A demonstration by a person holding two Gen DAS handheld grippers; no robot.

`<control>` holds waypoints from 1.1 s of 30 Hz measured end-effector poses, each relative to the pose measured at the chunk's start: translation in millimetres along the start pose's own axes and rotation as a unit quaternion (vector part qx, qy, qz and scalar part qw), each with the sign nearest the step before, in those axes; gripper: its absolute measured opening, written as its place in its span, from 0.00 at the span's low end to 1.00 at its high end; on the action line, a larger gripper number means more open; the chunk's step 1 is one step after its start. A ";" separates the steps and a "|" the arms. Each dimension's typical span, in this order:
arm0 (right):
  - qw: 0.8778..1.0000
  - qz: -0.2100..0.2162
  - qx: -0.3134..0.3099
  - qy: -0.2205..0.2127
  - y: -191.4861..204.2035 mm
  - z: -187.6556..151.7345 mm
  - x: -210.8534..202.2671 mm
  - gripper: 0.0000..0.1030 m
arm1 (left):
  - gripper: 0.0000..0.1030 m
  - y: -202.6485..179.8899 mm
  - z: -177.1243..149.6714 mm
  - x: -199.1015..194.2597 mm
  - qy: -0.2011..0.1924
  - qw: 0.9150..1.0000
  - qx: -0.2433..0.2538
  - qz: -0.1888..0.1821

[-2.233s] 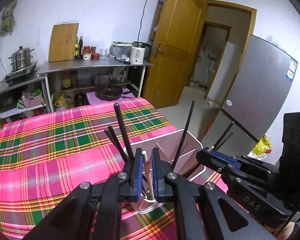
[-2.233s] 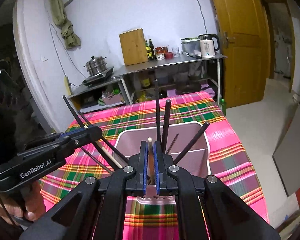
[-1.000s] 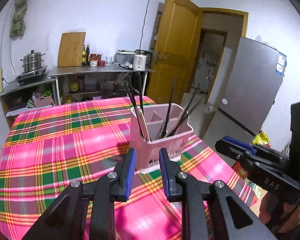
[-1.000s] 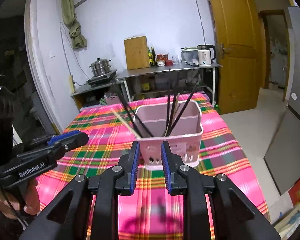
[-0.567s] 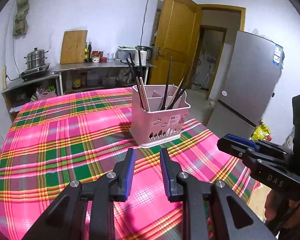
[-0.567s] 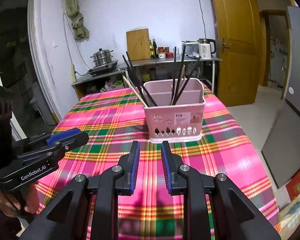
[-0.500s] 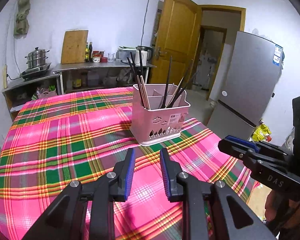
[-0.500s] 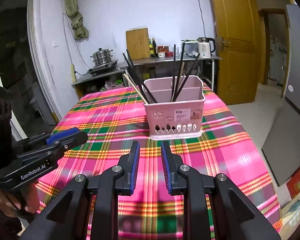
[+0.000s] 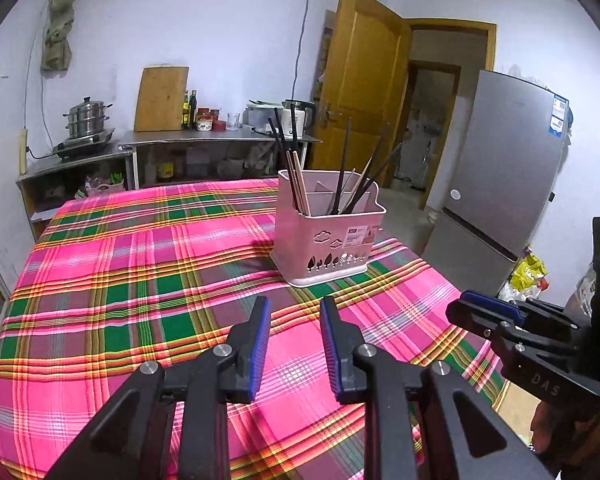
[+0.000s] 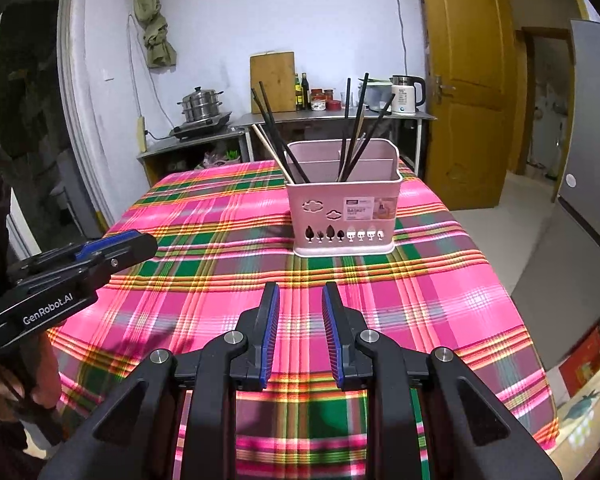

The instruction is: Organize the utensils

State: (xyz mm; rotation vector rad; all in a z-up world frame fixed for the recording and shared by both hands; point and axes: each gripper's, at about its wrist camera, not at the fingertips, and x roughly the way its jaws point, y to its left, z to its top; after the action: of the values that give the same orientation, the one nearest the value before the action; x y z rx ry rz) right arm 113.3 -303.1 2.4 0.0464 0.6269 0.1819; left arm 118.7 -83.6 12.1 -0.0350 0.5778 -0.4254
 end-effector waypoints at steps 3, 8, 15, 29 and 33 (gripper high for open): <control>1.000 0.000 -0.001 -0.002 0.5 0.7 -0.7 0.22 | 0.24 -0.5 -0.3 -0.7 -0.001 1.000 0.002 0.004; 1.000 -0.001 -0.001 -0.004 0.3 2.0 -0.6 0.22 | 0.24 -0.6 0.4 -2.3 -0.004 1.000 0.005 0.008; 1.000 -0.002 -0.001 -0.004 0.3 2.2 -0.8 0.22 | 0.24 -0.9 0.4 -3.3 -0.004 1.000 0.007 0.010; 1.000 -0.007 -0.002 -0.009 -0.2 4.9 -4.0 0.22 | 0.24 -4.3 0.6 -5.8 -0.008 1.000 0.013 0.023; 1.000 -0.010 -0.002 -0.011 -0.5 4.7 -5.3 0.22 | 0.24 -4.2 0.9 -5.5 -0.009 0.999 0.014 0.029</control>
State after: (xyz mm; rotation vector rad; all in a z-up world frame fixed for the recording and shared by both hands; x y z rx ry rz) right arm 112.0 -304.6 9.2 0.0381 0.6055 0.1639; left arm 113.5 -85.3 16.4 0.0040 0.5548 -0.3771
